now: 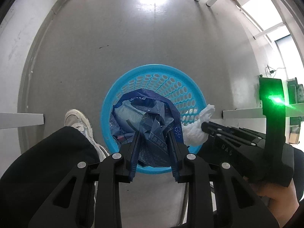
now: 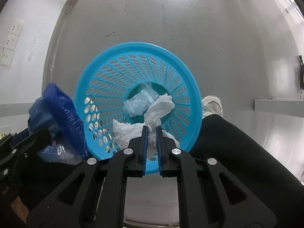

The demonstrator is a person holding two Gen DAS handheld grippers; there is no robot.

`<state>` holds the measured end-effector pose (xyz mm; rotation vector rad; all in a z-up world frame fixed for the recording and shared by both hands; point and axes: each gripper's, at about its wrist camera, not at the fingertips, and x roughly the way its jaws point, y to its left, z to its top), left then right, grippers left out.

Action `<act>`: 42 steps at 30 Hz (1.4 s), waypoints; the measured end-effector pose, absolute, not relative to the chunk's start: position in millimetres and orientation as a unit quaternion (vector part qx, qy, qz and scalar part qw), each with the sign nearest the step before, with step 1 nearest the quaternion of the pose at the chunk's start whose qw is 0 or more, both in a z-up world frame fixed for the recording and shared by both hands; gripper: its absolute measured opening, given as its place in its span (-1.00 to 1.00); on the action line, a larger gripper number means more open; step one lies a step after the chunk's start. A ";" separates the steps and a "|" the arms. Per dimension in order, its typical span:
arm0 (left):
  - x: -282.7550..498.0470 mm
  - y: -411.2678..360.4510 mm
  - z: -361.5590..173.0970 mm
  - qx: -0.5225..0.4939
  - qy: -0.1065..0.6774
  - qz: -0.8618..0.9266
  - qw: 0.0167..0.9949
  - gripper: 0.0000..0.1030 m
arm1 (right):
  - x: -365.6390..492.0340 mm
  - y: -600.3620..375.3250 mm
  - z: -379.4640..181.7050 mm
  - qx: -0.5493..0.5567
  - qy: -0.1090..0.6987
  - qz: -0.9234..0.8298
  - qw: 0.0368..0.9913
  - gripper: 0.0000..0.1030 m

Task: Collect trash
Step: 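Open the left tool and the right tool to drop bag and tissue into the basket, then raise both open tools back toward the table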

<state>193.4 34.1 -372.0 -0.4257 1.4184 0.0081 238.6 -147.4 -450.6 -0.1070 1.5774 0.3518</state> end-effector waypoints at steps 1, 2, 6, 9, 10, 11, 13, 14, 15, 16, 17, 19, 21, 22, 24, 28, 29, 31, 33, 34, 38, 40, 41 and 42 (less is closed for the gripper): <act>193.0 34.5 -371.0 -0.198 0.646 0.003 0.737 -0.47 | 239.1 -147.7 -449.1 -0.045 0.704 0.158 0.691 -0.81; 192.7 34.7 -368.8 -0.200 0.644 0.000 0.738 -0.47 | 239.3 -148.3 -448.2 -0.043 0.701 0.159 0.694 -0.80; 191.0 32.1 -363.2 -0.209 0.633 -0.015 0.745 -0.22 | 237.7 -153.9 -444.0 -0.026 0.700 0.164 0.695 -0.28; 186.5 36.9 -365.3 -0.206 0.624 -0.012 0.753 0.11 | 235.2 -154.1 -440.1 -0.027 0.696 0.165 0.698 -0.17; 186.8 37.3 -367.4 -0.204 0.627 -0.005 0.752 0.07 | 234.4 -154.0 -438.3 -0.031 0.693 0.163 0.701 -0.16; 186.1 40.2 -367.9 -0.211 0.629 0.002 0.748 0.07 | 233.4 -153.9 -436.7 -0.033 0.692 0.162 0.703 -0.17; 185.4 43.1 -365.4 -0.218 0.624 0.004 0.750 0.07 | 231.6 -154.8 -433.5 -0.035 0.691 0.163 0.703 -0.17; 184.9 44.0 -364.1 -0.217 0.622 0.008 0.752 0.07 | 230.5 -155.8 -431.4 -0.037 0.690 0.160 0.705 -0.17; 184.1 44.3 -362.3 -0.216 0.620 0.007 0.754 0.07 | 229.2 -155.6 -429.2 -0.039 0.689 0.159 0.706 -0.17; 183.7 44.3 -361.3 -0.215 0.620 0.007 0.755 0.07 | 227.9 -156.3 -426.3 -0.040 0.688 0.158 0.707 -0.17; 183.1 44.4 -360.2 -0.213 0.619 0.008 0.756 0.07 | 226.7 -156.4 -423.5 -0.041 0.686 0.159 0.709 -0.17; 180.9 45.5 -358.4 -0.214 0.616 0.011 0.758 0.07 | 223.4 -157.4 -416.5 -0.043 0.681 0.162 0.713 -0.17; 178.3 44.5 -354.8 -0.214 0.614 0.012 0.760 0.07 | 217.9 -157.1 -408.1 -0.050 0.673 0.161 0.720 -0.16; 176.5 44.0 -352.4 -0.212 0.612 0.014 0.762 0.07 | 213.8 -156.4 -402.0 -0.057 0.666 0.159 0.726 -0.14; 174.2 43.7 -348.2 -0.206 0.610 0.015 0.765 0.07 | 207.0 -155.7 -391.8 -0.057 0.658 0.168 0.732 -0.11; 166.7 43.5 -334.8 -0.190 0.598 0.028 0.778 0.07 | 193.1 -158.6 -366.3 -0.060 0.635 0.183 0.749 -0.08; 163.9 44.3 -330.9 -0.190 0.594 0.029 0.781 0.07 | 189.3 -159.3 -360.2 -0.060 0.629 0.187 0.752 -0.07; 158.6 44.3 -323.3 -0.190 0.587 0.029 0.787 0.08 | 182.5 -160.3 -349.9 -0.061 0.619 0.193 0.759 -0.01; 153.6 43.1 -316.0 -0.186 0.579 0.028 0.793 0.09 | 175.4 -161.3 -339.4 -0.064 0.608 0.200 0.766 0.01; 151.2 42.5 -312.9 -0.184 0.576 0.028 0.796 0.09 | 172.5 -161.4 -334.8 -0.065 0.604 0.204 0.768 0.02; 136.1 39.7 -297.7 -0.182 0.563 0.026 0.806 0.10 | 158.7 -165.2 -315.7 -0.069 0.587 0.214 0.778 0.04; 125.3 37.5 -289.0 -0.181 0.556 0.023 0.811 0.10 | 149.0 -169.3 -306.3 -0.069 0.577 0.222 0.783 0.06; 120.8 36.9 -285.7 -0.180 0.554 0.022 0.813 0.11 | 144.7 -170.9 -300.9 -0.067 0.573 0.226 0.785 0.06; 116.9 35.8 -282.3 -0.179 0.551 0.021 0.815 0.11 | 141.8 -171.9 -296.2 -0.065 0.570 0.230 0.786 0.09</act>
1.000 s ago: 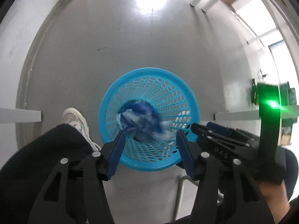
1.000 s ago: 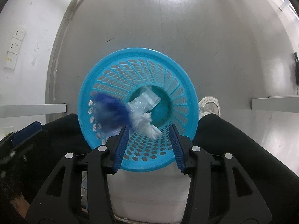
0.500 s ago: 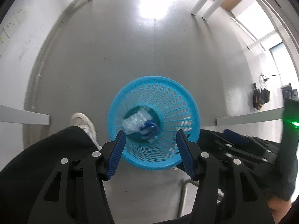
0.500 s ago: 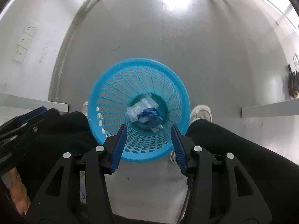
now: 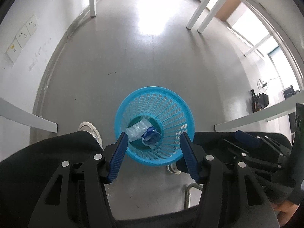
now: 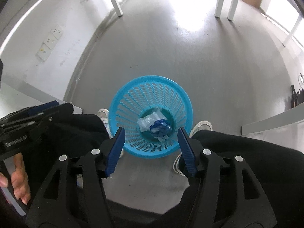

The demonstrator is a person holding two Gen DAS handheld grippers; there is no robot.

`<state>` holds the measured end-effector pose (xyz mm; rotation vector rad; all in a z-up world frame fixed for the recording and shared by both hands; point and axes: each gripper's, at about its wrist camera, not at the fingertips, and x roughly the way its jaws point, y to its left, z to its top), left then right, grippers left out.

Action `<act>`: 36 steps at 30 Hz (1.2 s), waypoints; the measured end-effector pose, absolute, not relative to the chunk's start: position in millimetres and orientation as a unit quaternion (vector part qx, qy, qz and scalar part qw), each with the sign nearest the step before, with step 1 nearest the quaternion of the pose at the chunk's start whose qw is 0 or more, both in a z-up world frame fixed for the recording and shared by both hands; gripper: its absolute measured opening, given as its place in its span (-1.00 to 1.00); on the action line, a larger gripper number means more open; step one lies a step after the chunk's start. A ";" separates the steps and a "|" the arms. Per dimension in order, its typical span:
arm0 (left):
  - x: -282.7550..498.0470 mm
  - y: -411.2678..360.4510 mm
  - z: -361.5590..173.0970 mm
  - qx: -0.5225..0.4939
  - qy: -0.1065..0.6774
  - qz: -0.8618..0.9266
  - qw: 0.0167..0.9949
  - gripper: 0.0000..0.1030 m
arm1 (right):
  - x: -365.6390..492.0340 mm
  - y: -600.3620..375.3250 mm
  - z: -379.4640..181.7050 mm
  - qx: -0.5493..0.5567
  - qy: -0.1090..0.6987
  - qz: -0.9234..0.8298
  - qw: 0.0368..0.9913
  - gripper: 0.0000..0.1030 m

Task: Collect trash
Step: 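Raise both open tools back toward the table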

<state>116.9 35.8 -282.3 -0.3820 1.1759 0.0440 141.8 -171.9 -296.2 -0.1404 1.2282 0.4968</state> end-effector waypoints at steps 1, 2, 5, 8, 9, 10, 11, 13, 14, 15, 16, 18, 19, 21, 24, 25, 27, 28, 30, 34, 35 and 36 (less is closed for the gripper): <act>112.7 35.0 -278.1 -0.178 0.548 0.018 0.817 0.14 | 136.9 -173.6 -288.7 -0.066 0.563 0.235 0.790 0.13; 109.0 33.9 -273.9 -0.176 0.545 0.017 0.819 0.17 | 133.2 -174.7 -283.8 -0.071 0.558 0.236 0.792 0.14; 98.1 30.3 -262.5 -0.163 0.536 0.019 0.828 0.18 | 120.4 -178.6 -270.1 -0.089 0.543 0.240 0.800 0.14; 86.6 25.5 -250.3 -0.155 0.525 0.018 0.836 0.22 | 109.0 -185.7 -252.1 -0.087 0.527 0.245 0.809 0.15; 82.2 25.6 -246.1 -0.156 0.521 0.019 0.839 0.24 | 105.6 -187.7 -246.8 -0.086 0.522 0.245 0.812 0.17; 78.1 26.2 -241.6 -0.158 0.517 0.019 0.841 0.27 | 101.5 -190.7 -239.2 -0.082 0.517 0.248 0.815 0.21; 72.4 27.2 -236.0 -0.163 0.512 0.020 0.843 0.29 | 97.4 -193.0 -231.8 -0.078 0.512 0.252 0.818 0.23; 61.4 28.5 -226.2 -0.171 0.504 0.020 0.847 0.32 | 88.2 -197.8 -216.2 -0.072 0.498 0.261 0.824 0.24; 57.4 27.6 -222.0 -0.172 0.500 0.020 0.848 0.33 | 84.1 -199.6 -208.8 -0.069 0.491 0.266 0.827 0.24; 53.4 26.9 -217.0 -0.171 0.496 0.019 0.851 0.37 | 81.1 -200.9 -202.9 -0.067 0.485 0.270 0.829 0.25; 49.2 26.3 -212.2 -0.170 0.492 0.015 0.854 0.40 | 76.1 -202.6 -193.8 -0.067 0.475 0.277 0.833 0.27; 41.5 22.6 -201.2 -0.166 0.484 -0.003 0.859 0.40 | 68.9 -204.4 -182.2 -0.068 0.461 0.283 0.838 0.32; 37.3 21.4 -194.0 -0.158 0.476 -0.001 0.865 0.41 | 64.5 -207.9 -175.5 -0.067 0.452 0.286 0.842 0.33; 30.4 20.4 -185.6 -0.149 0.465 0.001 0.873 0.45 | 58.9 -213.1 -164.9 -0.067 0.439 0.289 0.848 0.33; 20.3 17.8 -169.2 -0.139 0.444 0.000 0.885 0.53 | 50.6 -222.8 -151.1 -0.064 0.422 0.292 0.856 0.39; 17.4 16.6 -164.3 -0.136 0.437 0.000 0.889 0.58 | 47.4 -225.0 -147.5 -0.062 0.417 0.293 0.858 0.41; 11.8 14.7 -151.8 -0.132 0.419 -0.003 0.898 0.65 | 41.3 -230.1 -136.7 -0.062 0.404 0.296 0.863 0.43; 8.7 13.8 -145.7 -0.129 0.411 -0.003 0.903 0.69 | 38.7 -233.3 -131.3 -0.062 0.398 0.297 0.866 0.47; 4.1 11.7 -136.7 -0.121 0.401 -0.007 0.908 0.73 | 34.2 -237.8 -121.4 -0.061 0.385 0.297 0.872 0.51; -5.7 5.4 -118.9 -0.108 0.376 -0.011 0.920 0.85 | 30.5 -248.0 -100.2 -0.051 0.361 0.294 0.884 0.64; -7.9 3.5 -115.4 -0.104 0.370 -0.011 0.923 0.86 | 30.4 -250.3 -95.6 -0.049 0.357 0.292 0.886 0.66; -9.0 1.8 -112.8 -0.102 0.367 -0.013 0.925 0.89 | 27.1 -251.9 -88.2 -0.047 0.353 0.291 0.888 0.68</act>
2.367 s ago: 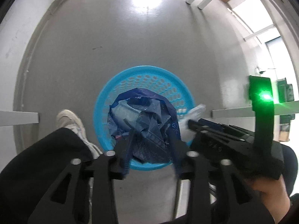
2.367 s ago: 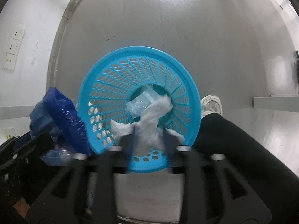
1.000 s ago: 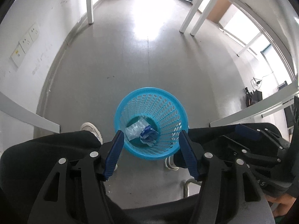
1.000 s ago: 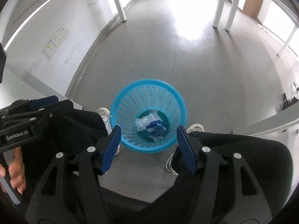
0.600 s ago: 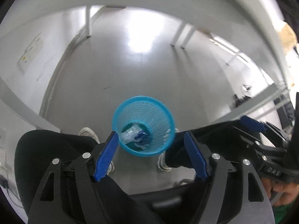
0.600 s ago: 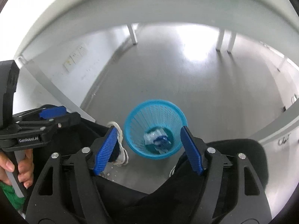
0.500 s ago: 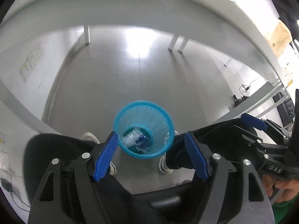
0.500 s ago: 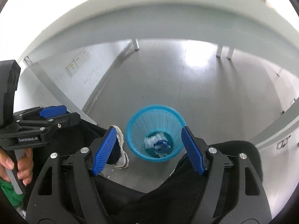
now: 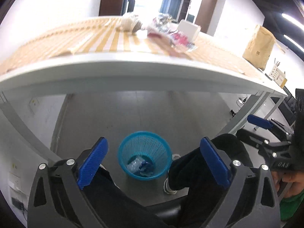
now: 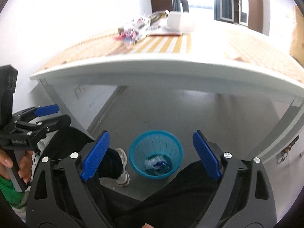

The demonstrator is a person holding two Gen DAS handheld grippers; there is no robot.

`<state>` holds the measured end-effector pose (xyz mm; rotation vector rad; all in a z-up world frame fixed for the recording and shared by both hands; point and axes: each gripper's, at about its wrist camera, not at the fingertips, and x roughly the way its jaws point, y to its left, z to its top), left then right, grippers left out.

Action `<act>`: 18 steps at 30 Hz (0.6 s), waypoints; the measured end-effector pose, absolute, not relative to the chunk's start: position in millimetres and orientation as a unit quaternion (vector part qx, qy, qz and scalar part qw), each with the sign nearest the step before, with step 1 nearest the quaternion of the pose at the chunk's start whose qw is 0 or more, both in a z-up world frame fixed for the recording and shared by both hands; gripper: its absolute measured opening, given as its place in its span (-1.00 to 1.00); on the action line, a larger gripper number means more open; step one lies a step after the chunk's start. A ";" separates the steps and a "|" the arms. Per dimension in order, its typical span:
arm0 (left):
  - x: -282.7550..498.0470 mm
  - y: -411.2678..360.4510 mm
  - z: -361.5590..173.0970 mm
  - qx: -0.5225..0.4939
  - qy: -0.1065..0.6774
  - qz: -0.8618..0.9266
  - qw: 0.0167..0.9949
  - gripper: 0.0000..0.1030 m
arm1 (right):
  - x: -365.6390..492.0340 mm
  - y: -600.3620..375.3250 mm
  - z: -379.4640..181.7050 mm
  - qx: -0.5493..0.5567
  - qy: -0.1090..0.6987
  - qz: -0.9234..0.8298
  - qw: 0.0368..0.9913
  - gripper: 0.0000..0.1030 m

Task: Collect trash
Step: 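Raise both open tools back toward the table, then grasp the clear pink-printed candy bag with the left tool while the right tool grasps the white square cup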

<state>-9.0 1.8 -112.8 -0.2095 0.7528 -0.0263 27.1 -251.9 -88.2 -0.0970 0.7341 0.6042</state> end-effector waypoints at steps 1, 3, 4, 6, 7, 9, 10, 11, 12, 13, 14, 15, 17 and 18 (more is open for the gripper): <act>-8.8 0.6 -110.6 -0.101 0.365 -0.014 0.926 0.89 | 27.7 -254.2 -83.8 -0.043 0.348 0.290 0.891 0.69; -8.9 0.4 -105.1 -0.097 0.359 -0.012 0.928 0.89 | 27.7 -253.3 -76.5 -0.037 0.338 0.287 0.895 0.70; -8.2 -0.4 -102.4 -0.095 0.356 -0.010 0.929 0.89 | 30.2 -255.9 -67.8 -0.032 0.329 0.283 0.900 0.74; -5.6 -5.3 -92.3 -0.086 0.349 -0.009 0.933 0.89 | 35.8 -262.3 -52.6 -0.024 0.317 0.278 0.907 0.78; -3.7 -6.4 -88.0 -0.082 0.345 -0.008 0.935 0.89 | 37.6 -263.5 -45.9 -0.021 0.310 0.275 0.910 0.80; 1.8 -7.2 -76.0 -0.079 0.335 -0.007 0.939 0.89 | 45.3 -266.7 -31.6 -0.014 0.295 0.265 0.918 0.83; 5.0 -8.6 -69.3 -0.078 0.328 -0.009 0.941 0.89 | 49.9 -267.6 -26.2 -0.011 0.289 0.262 0.921 0.83; 5.8 -9.1 -64.7 -0.078 0.323 -0.009 0.943 0.89 | 51.1 -268.0 -22.7 -0.008 0.285 0.260 0.922 0.83; 7.9 -10.2 -60.0 -0.076 0.319 -0.009 0.945 0.89 | 53.9 -268.8 -18.0 -0.004 0.280 0.259 0.924 0.83; 10.8 -11.0 -56.7 -0.075 0.314 -0.010 0.946 0.89 | 59.8 -270.2 -13.4 -0.002 0.276 0.258 0.926 0.83; 14.6 -11.4 -53.7 -0.074 0.311 -0.012 0.948 0.89 | 64.4 -270.5 -11.5 -0.002 0.274 0.257 0.927 0.83; 18.7 -12.6 -52.5 -0.072 0.311 -0.013 0.948 0.89 | 70.0 -270.0 -8.4 -0.002 0.271 0.258 0.928 0.83; 27.9 -16.6 -50.2 -0.064 0.312 -0.019 0.948 0.89 | 78.4 -269.7 -4.8 -0.003 0.268 0.259 0.928 0.83; 31.0 -17.9 -49.0 -0.061 0.312 -0.021 0.948 0.89 | 84.5 -268.9 -3.3 -0.004 0.267 0.259 0.928 0.83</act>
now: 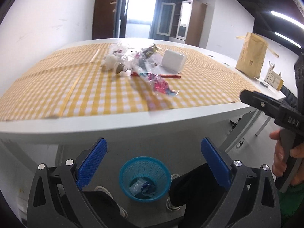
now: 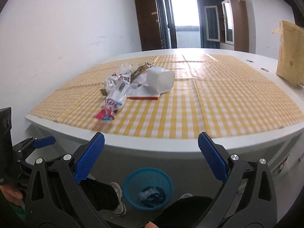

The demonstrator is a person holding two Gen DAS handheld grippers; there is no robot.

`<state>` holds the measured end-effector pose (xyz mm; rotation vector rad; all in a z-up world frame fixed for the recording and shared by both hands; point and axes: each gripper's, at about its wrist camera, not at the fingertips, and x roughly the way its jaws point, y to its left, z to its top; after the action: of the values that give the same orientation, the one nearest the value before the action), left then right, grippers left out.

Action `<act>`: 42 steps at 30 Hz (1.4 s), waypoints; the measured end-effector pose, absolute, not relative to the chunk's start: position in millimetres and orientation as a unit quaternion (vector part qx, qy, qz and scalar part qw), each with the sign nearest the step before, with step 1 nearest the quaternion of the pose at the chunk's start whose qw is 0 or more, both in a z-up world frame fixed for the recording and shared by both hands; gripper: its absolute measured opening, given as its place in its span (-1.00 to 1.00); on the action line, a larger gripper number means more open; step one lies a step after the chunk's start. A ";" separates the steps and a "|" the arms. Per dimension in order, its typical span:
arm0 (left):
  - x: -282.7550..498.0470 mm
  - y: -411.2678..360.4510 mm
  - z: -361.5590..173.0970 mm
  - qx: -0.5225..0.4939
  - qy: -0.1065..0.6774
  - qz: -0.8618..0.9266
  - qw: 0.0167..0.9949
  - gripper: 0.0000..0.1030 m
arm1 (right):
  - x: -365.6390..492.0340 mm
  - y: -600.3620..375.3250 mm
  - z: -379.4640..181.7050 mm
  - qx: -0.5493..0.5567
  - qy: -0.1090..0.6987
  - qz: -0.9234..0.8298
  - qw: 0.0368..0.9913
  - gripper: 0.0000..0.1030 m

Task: Collect trash
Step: 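Grasp the clear pink-printed candy bag with the left tool while the right tool grasps the white square cup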

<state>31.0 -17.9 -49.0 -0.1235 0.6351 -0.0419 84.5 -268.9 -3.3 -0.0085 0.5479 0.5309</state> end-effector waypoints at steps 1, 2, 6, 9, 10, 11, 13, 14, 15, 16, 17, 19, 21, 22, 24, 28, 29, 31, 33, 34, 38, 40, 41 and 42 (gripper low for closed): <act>33.6 -19.1 -47.5 -0.058 0.311 -0.020 0.948 0.89 | 88.4 -267.1 -1.1 -0.005 0.267 0.261 0.928 0.83; 38.0 -19.8 -46.0 -0.056 0.309 -0.020 0.949 0.89 | 92.2 -267.3 0.0 -0.005 0.266 0.264 0.927 0.83; 58.8 -18.9 -39.1 -0.060 0.313 -0.015 0.948 0.89 | 112.9 -261.1 7.0 -0.008 0.267 0.272 0.925 0.83; 72.7 -15.2 -34.9 -0.074 0.310 -0.014 0.948 0.88 | 125.3 -253.6 10.7 -0.013 0.267 0.275 0.923 0.83; 75.9 -13.4 -34.6 -0.082 0.307 -0.011 0.948 0.88 | 129.1 -252.6 11.3 -0.012 0.268 0.276 0.923 0.83; 78.4 -11.1 -34.8 -0.089 0.305 -0.008 0.948 0.88 | 133.6 -250.9 11.4 -0.010 0.268 0.277 0.923 0.83; 86.1 -11.1 -36.6 -0.097 0.301 0.006 0.949 0.86 | 145.2 -245.6 10.8 -0.009 0.272 0.282 0.920 0.80; 89.3 -12.1 -36.6 -0.093 0.295 0.019 0.951 0.85 | 151.0 -242.7 10.7 -0.013 0.274 0.284 0.918 0.78; 91.2 -12.3 -36.8 -0.092 0.289 0.027 0.953 0.82 | 158.9 -239.7 11.5 -0.017 0.278 0.286 0.917 0.73; 94.1 -11.5 -37.1 -0.098 0.284 0.029 0.953 0.78 | 163.5 -237.7 11.1 -0.018 0.281 0.287 0.916 0.66; 96.8 -11.3 -37.8 -0.103 0.284 0.029 0.953 0.78 | 170.8 -235.6 11.4 -0.020 0.287 0.290 0.913 0.65; 103.1 -9.8 -39.1 -0.109 0.285 0.027 0.952 0.77 | 183.1 -232.3 13.3 -0.022 0.293 0.294 0.909 0.64; 110.7 -8.9 -40.2 -0.116 0.290 0.024 0.950 0.74 | 194.6 -228.3 15.2 -0.027 0.296 0.294 0.908 0.63; 114.3 -8.0 -41.2 -0.120 0.293 0.022 0.948 0.67 | 198.3 -226.9 15.2 -0.029 0.298 0.293 0.908 0.59; 121.6 -6.5 -42.4 -0.125 0.297 0.022 0.946 0.60 | 209.6 -222.1 14.2 -0.033 0.303 0.293 0.906 0.52; 133.7 -7.1 -44.7 -0.122 0.306 0.020 0.944 0.34 | 229.9 -208.9 9.9 -0.040 0.317 0.294 0.901 0.37; 137.1 -7.9 -45.8 -0.118 0.312 0.019 0.943 0.27 | 235.1 -205.3 8.2 -0.042 0.320 0.294 0.900 0.34; 140.6 -6.9 -48.1 -0.118 0.318 0.017 0.941 -0.01 | 245.7 -197.5 4.4 -0.045 0.331 0.294 0.896 0.19; 141.1 -3.8 -48.6 -0.119 0.316 0.020 0.941 -0.14 | 253.5 -192.0 2.0 -0.043 0.340 0.292 0.893 0.14; 140.4 -2.9 -48.1 -0.117 0.314 0.023 0.942 -0.21 | 258.3 -189.1 1.5 -0.040 0.345 0.291 0.891 0.14; 137.8 -1.8 -48.2 -0.112 0.311 0.017 0.944 -0.50 | 271.7 -181.3 -0.9 -0.038 0.359 0.286 0.888 -0.20; 133.7 0.7 -47.0 -0.116 0.304 0.013 0.946 -0.57 | 277.0 -177.5 -3.6 -0.033 0.368 0.289 0.883 -0.54; 131.8 2.0 -46.3 -0.119 0.300 0.010 0.946 -0.58 | 278.9 -175.0 -4.2 -0.032 0.371 0.290 0.882 -0.61; 127.8 4.1 -44.9 -0.122 0.296 0.008 0.947 -0.59 | 280.1 -173.4 -4.6 -0.033 0.371 0.290 0.881 -0.79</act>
<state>127.8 4.1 -44.9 -0.2478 0.6025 0.0165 280.1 -173.4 -4.6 -0.0692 0.7727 0.6050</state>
